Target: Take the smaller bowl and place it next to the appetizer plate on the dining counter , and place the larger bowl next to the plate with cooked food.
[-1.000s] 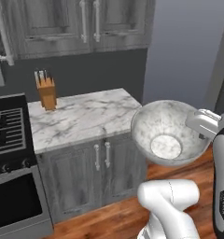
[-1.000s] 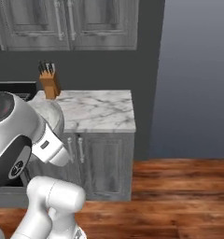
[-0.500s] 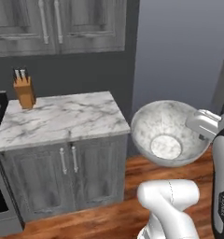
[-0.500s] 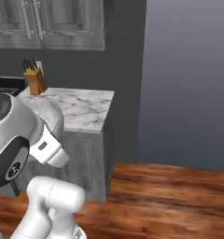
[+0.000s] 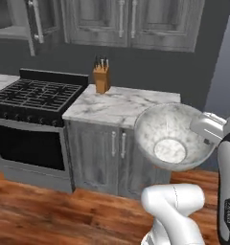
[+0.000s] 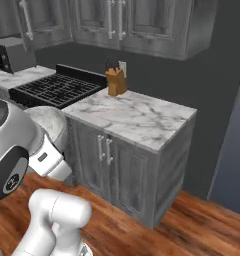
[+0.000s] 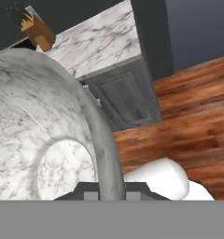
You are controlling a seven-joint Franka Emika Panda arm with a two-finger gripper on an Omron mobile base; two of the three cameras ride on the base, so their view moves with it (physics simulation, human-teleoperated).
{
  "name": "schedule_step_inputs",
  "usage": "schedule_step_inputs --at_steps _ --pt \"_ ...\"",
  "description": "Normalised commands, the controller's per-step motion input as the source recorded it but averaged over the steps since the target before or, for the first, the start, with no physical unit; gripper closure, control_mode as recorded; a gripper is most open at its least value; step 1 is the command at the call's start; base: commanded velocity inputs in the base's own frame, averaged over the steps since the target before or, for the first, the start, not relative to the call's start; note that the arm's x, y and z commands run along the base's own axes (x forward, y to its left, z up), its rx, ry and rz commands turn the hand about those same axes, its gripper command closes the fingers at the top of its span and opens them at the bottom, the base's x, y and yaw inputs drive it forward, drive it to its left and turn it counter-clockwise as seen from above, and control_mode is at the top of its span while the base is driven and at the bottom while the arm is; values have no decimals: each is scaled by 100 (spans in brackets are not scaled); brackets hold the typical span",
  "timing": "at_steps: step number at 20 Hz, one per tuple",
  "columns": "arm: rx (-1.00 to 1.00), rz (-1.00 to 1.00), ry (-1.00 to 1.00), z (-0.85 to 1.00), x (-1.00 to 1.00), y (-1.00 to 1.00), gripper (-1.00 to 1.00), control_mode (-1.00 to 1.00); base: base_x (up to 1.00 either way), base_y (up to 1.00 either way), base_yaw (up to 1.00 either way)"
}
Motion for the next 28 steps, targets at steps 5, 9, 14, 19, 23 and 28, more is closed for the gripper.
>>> schedule_step_inputs --at_steps 5,9,14,19,23,28 --pt "0 0 0 0 0 0 100 100 -67 0 78" --pt "0 0 0 0 0 0 100 100 -85 0 73" --pt "0 0 0 0 0 0 100 100 -100 0 62" --pt "0 0 0 0 0 0 100 100 -100 0 51" --pt "0 0 0 0 0 0 100 100 -100 0 45" --pt "0 0 0 0 0 0 100 100 -100 7 36"
